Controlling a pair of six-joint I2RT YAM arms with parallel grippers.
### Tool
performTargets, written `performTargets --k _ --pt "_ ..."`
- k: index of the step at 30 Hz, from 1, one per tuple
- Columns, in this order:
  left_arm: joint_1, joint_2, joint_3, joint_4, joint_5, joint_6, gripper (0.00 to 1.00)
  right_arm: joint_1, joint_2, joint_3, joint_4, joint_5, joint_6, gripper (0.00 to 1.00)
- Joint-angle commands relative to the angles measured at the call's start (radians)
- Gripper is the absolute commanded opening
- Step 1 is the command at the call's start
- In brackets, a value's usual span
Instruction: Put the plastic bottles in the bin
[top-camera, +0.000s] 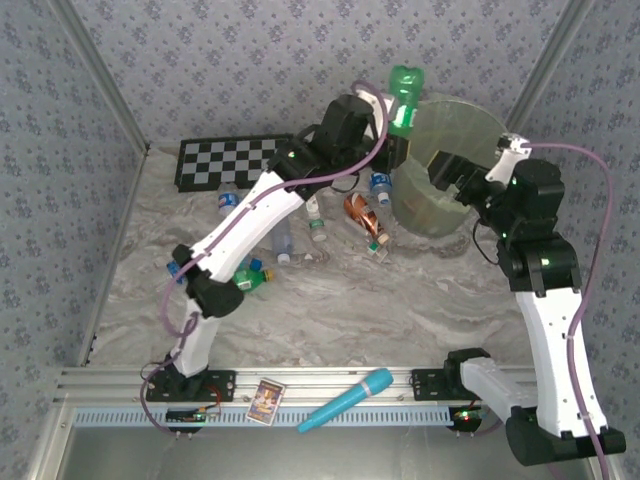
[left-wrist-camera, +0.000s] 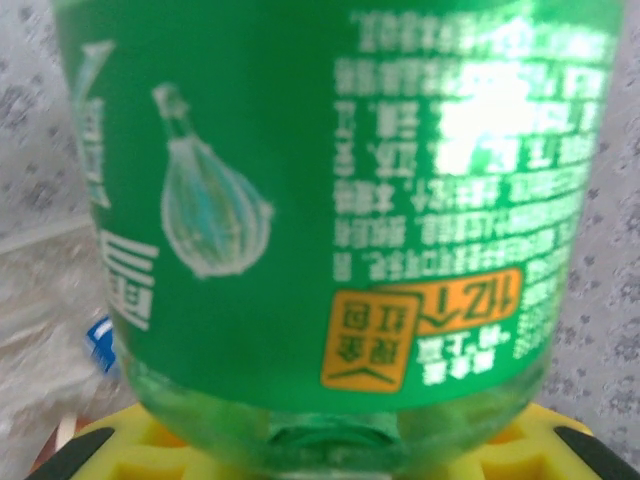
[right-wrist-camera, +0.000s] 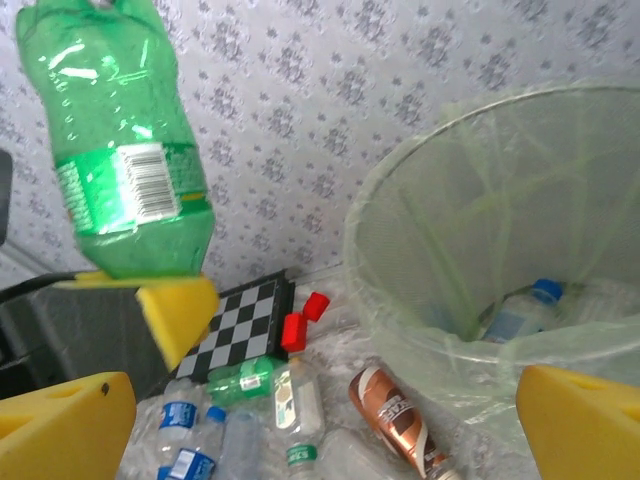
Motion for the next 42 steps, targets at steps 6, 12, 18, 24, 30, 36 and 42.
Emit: performTargets --k 6,12,18,24,30,36,42 --pt "0.003 0.138 0.155 0.152 0.05 -0.001 0.3 -0.006 -0.049 -0.017 -0.017 0.087 -0.032 1.0" --pt "0.004 0.177 0.129 0.302 0.07 -0.041 0.3 -0.007 -0.068 -0.027 -0.028 0.101 -0.035 1.0" --pt "0.0 0.226 0.13 0.394 0.075 -0.043 0.3 -0.008 -0.084 -0.032 -0.037 0.11 -0.041 1.0" --pt "-0.001 0.26 0.131 0.443 0.07 -0.025 0.3 -0.008 -0.087 -0.036 -0.036 0.105 -0.037 1.0" --pt "0.001 0.294 0.131 0.459 0.051 -0.018 0.31 -0.006 -0.087 -0.028 -0.04 0.106 -0.042 1.0" --pt "0.002 0.31 0.131 0.449 0.043 -0.001 0.31 -0.003 -0.08 -0.029 -0.037 0.101 -0.04 1.0" --pt "0.004 0.31 0.132 0.441 0.046 0.002 0.31 -0.004 -0.08 -0.033 -0.036 0.102 -0.042 0.99"
